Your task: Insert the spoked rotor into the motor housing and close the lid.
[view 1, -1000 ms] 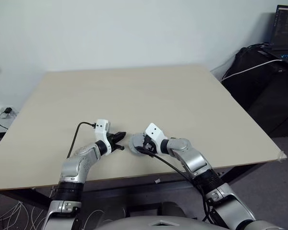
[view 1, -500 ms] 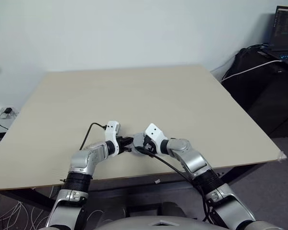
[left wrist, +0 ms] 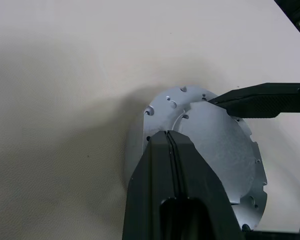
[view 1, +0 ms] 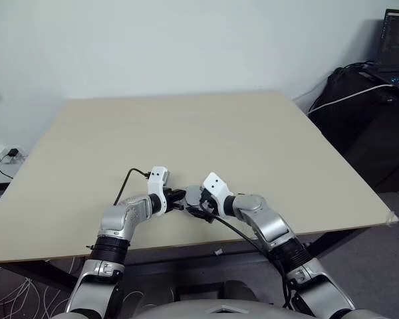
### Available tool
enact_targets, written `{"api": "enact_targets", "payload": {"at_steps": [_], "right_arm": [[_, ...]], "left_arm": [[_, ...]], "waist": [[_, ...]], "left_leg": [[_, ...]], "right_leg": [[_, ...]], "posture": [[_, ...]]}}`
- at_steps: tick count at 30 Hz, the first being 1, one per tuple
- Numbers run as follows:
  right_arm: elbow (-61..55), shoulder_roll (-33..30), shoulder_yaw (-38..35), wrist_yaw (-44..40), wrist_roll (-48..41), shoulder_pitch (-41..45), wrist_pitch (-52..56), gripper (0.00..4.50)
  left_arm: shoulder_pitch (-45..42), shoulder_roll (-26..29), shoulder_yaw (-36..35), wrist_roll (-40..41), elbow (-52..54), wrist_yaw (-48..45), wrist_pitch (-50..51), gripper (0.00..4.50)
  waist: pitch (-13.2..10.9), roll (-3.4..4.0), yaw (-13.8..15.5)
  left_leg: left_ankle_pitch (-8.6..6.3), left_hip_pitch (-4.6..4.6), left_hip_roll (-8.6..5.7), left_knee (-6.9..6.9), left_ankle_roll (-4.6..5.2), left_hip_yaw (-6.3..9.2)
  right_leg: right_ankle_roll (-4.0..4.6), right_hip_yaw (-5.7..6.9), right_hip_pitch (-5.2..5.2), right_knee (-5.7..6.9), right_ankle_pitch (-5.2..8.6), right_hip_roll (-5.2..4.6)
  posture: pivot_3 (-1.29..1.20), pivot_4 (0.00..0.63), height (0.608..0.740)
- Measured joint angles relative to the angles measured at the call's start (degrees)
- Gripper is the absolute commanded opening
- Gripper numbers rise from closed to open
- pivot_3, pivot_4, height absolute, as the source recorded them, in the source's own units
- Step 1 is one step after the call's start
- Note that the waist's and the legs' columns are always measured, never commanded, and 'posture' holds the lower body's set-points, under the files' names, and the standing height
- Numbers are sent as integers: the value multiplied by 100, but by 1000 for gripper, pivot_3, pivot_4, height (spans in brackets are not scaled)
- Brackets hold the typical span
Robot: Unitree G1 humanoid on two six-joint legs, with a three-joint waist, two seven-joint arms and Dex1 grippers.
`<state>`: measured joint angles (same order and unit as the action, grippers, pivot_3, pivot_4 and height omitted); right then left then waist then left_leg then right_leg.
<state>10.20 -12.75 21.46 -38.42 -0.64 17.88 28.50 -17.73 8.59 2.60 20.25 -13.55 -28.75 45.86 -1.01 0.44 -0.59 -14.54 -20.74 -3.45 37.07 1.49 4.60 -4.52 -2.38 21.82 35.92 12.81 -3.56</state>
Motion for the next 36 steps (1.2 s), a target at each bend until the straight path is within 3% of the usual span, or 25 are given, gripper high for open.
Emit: {"api": "enact_targets", "payload": {"at_steps": [18, 27, 36], "right_arm": [[-863, 502, -849, 641, -553, -145, -266, 4474], [-1678, 157, -1268, 1166, -731, -506, 1670, 4474], [-2321, 957, -2665, 1816, -1752, -504, 4392, 4474]], "left_arm": [[-6, -8, 7, -1, 3, -11, -15, 0], [-6, -28, 27, -3, 2, -40, -53, 0], [-9, -21, 55, -11, -3, -122, -122, 0]], "waist": [[-14, -3, 6], [-15, -2, 40], [-13, -1, 120]], "left_leg": [[0, -15, -6, -2, -1, 15], [-1, -36, -8, -1, 0, 18], [0, -82, -8, 0, 0, 17]], "right_leg": [[-4, 2, 9, -2, 3, -3], [-3, 3, 27, -3, 7, -8], [-11, 2, 75, -2, -2, -7]], "posture": [[0, 0, 740], [0, 0, 740], [0, 0, 740]]}}
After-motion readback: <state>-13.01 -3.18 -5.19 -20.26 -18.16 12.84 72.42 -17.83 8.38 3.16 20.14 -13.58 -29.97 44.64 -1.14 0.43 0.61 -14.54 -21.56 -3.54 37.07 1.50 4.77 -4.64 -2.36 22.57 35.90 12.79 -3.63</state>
